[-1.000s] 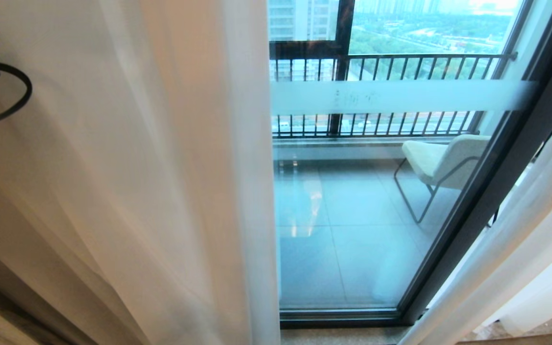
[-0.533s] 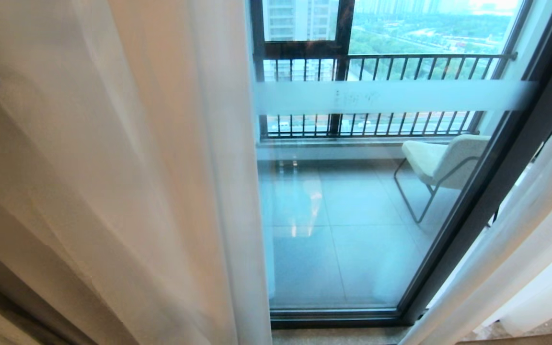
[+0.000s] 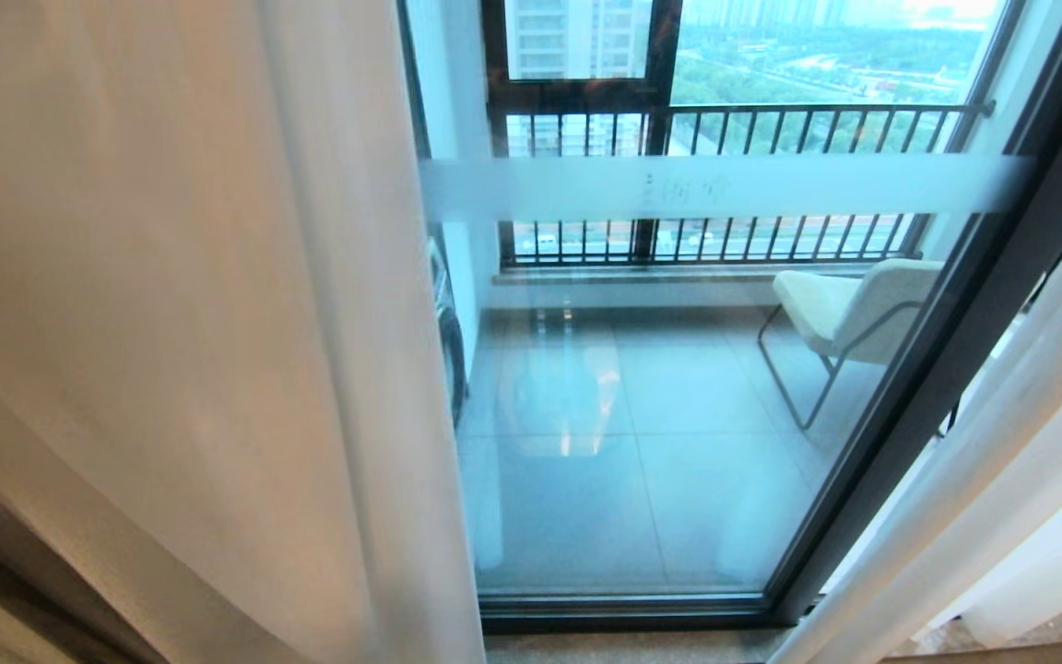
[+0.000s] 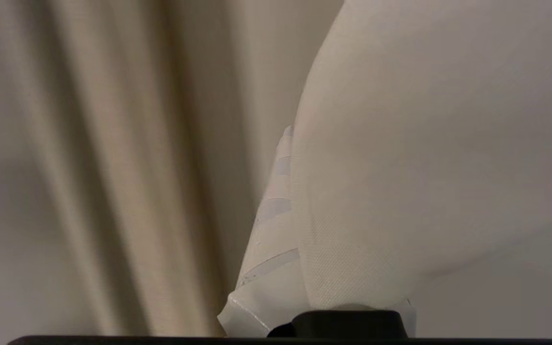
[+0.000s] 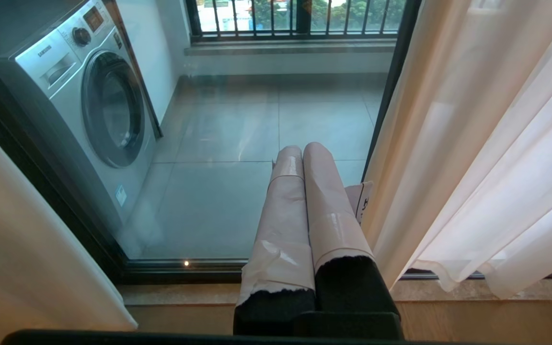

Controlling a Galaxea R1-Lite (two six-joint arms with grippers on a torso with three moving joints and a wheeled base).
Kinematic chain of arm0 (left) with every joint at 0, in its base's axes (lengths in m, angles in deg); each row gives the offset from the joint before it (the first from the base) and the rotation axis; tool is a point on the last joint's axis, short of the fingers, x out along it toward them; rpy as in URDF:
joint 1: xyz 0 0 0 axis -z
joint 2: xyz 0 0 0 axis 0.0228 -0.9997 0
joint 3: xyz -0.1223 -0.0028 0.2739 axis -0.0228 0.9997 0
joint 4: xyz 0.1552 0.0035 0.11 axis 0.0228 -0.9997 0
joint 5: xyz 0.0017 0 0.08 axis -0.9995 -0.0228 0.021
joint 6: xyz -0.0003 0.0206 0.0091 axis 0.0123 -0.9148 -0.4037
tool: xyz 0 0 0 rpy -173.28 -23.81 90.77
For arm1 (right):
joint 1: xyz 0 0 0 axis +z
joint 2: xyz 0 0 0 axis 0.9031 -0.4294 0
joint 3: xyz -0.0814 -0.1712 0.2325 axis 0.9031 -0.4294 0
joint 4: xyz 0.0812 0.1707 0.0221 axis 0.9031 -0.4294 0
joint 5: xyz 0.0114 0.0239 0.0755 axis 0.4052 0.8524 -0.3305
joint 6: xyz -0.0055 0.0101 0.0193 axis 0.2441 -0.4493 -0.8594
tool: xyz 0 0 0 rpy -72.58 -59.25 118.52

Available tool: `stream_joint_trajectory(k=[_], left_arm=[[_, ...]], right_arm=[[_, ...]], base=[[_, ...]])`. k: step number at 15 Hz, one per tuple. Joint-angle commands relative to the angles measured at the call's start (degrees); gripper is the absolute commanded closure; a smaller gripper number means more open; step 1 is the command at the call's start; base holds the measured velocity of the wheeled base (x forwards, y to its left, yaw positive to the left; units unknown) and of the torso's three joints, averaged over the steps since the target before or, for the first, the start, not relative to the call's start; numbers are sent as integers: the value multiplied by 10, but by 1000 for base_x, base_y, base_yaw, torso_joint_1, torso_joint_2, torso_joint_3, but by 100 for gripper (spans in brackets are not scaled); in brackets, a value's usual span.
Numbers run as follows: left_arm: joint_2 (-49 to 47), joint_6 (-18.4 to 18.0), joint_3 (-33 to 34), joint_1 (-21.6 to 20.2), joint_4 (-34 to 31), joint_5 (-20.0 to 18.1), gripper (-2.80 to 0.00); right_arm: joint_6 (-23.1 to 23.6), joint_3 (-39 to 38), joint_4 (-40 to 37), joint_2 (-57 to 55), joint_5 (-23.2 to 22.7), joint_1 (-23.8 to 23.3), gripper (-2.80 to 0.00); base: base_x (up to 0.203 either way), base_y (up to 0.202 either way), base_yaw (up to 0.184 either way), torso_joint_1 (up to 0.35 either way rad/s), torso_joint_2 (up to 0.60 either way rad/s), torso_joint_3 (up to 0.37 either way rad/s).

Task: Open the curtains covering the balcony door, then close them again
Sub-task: Pull the inner curtains open on both sides

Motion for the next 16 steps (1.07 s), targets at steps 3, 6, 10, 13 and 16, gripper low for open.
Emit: stream_joint_trajectory(k=[3,6,10,13,16], left_arm=[[-48,17,-48,-98,2,1,0],[-89,36,-82,-168,1,1,0],[-149,62,-131,-245,-3,1,0],[-189,74,-158,-289,-3,0,0],[-230,78,-181,-321,-3,0,0]], right_arm=[[0,0,0,0,0,0,0],[0,0,0,0,0,0,0],[0,0,0,-1,0,0,0],[0,0,-1,-3,0,0,0],[0,0,0,-5,0,0,0]], base=[[0,0,0,0,0,0],[0,0,0,0,0,0],[0,0,0,0,0,0],[0,0,0,0,0,0],[0,0,0,0,0,0]])
